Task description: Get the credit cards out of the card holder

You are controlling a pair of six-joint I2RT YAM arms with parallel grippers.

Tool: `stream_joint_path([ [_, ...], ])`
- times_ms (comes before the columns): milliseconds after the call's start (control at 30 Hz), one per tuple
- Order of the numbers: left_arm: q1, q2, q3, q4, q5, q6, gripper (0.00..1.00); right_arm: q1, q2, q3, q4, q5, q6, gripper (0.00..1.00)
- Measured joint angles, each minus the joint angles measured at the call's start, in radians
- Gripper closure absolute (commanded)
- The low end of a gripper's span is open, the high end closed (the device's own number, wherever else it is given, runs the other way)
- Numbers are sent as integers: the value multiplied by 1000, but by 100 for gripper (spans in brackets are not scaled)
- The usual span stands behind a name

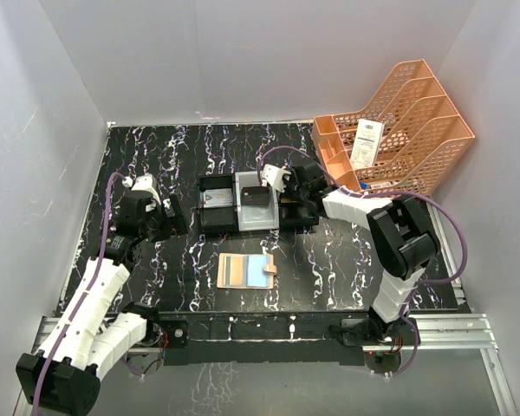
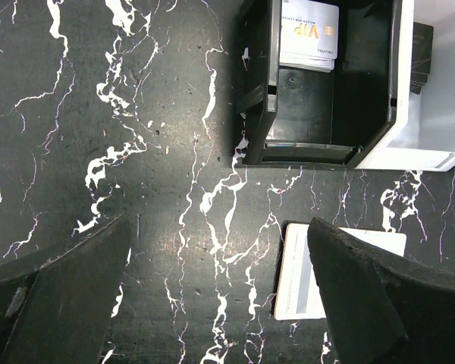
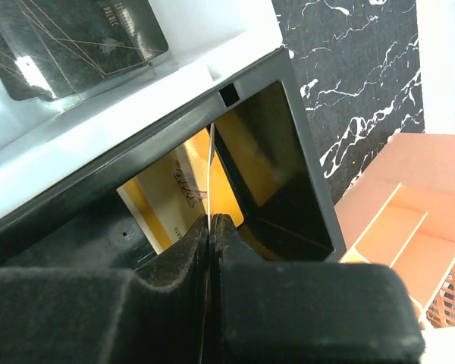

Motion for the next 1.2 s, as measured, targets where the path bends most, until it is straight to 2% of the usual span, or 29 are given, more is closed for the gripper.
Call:
stream_joint_path([
  [200,0,0,-1,5,0,0,1,0,49,16,23,13,-23,98],
  [433,0,9,-2,6,1,3,1,0,73,34,2,1,-45,85],
  [567,0,19,-2,6,5,4,1,0,73,35,-39,-23,-52,81],
  [667,0,23,-2,6,9,5,1,0,73,35,-67,-37,-64,71],
  [1200,0,29,-4,14,25,12,1,0,79,60,-96,-12,-32,66],
])
